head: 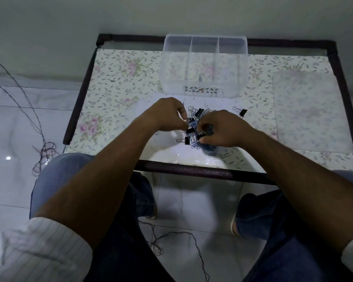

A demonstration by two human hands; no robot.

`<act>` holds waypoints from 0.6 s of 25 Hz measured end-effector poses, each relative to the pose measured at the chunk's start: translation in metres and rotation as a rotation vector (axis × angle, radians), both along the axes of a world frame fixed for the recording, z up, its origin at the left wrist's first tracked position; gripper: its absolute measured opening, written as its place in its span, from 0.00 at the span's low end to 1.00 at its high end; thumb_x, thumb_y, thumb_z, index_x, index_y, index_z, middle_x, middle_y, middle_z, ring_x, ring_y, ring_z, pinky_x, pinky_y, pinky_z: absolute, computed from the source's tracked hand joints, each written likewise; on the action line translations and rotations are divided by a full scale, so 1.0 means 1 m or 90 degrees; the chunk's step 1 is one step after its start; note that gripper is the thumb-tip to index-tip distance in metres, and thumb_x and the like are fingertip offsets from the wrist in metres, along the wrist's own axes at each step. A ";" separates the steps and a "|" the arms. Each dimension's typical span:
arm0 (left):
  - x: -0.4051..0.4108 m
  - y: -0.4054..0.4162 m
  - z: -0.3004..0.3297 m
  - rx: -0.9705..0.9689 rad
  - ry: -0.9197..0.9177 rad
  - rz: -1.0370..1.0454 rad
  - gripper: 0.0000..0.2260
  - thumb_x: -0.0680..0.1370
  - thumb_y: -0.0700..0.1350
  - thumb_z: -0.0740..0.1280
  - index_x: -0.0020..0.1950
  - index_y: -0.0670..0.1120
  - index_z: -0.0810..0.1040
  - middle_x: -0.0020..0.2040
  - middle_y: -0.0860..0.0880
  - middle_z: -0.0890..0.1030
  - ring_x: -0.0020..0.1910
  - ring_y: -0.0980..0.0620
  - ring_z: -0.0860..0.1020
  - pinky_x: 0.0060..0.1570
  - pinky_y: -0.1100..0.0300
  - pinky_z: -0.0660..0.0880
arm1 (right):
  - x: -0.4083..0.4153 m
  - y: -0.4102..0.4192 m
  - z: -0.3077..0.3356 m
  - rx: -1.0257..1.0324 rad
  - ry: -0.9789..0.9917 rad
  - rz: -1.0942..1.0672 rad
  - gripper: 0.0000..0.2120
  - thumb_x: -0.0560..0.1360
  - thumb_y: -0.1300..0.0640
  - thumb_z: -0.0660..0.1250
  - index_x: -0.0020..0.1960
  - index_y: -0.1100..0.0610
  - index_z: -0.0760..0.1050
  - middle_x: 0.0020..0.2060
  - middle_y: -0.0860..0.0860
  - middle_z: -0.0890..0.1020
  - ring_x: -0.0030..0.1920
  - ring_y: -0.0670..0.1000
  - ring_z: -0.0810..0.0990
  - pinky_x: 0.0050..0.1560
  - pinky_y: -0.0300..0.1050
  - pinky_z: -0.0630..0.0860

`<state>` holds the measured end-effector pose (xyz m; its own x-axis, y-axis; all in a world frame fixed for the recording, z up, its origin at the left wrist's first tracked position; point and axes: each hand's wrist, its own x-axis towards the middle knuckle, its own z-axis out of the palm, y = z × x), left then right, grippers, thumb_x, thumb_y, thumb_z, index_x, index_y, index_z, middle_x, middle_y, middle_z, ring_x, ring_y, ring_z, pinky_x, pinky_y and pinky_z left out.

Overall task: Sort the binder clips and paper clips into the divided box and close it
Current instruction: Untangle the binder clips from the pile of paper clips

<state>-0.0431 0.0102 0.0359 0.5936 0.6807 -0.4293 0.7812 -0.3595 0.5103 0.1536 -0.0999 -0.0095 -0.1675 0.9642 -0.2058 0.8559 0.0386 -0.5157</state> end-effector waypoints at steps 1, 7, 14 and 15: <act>-0.001 0.002 0.003 -0.030 -0.024 0.021 0.05 0.73 0.45 0.77 0.48 0.48 0.86 0.40 0.56 0.82 0.37 0.58 0.80 0.32 0.65 0.72 | -0.002 0.000 0.000 -0.004 -0.002 -0.002 0.15 0.71 0.46 0.75 0.56 0.47 0.83 0.50 0.46 0.85 0.49 0.50 0.81 0.50 0.52 0.80; -0.002 0.012 0.003 -0.147 -0.057 0.114 0.11 0.76 0.47 0.73 0.44 0.38 0.84 0.44 0.46 0.85 0.35 0.50 0.83 0.44 0.54 0.80 | -0.009 0.001 -0.004 0.030 0.044 -0.038 0.21 0.74 0.48 0.76 0.66 0.50 0.82 0.54 0.48 0.85 0.52 0.51 0.81 0.52 0.50 0.79; -0.010 0.016 -0.011 -0.188 -0.026 0.091 0.08 0.73 0.44 0.81 0.48 0.41 0.88 0.44 0.43 0.89 0.41 0.48 0.88 0.42 0.59 0.84 | -0.008 0.004 -0.007 0.015 0.091 -0.092 0.17 0.73 0.48 0.79 0.61 0.50 0.85 0.50 0.47 0.87 0.47 0.48 0.83 0.52 0.49 0.81; -0.006 0.013 -0.013 -0.215 -0.056 0.113 0.08 0.72 0.43 0.81 0.48 0.40 0.89 0.44 0.42 0.89 0.41 0.48 0.88 0.44 0.59 0.84 | -0.009 0.005 -0.005 0.005 0.168 -0.137 0.18 0.71 0.49 0.81 0.59 0.49 0.85 0.47 0.46 0.87 0.44 0.48 0.84 0.52 0.48 0.82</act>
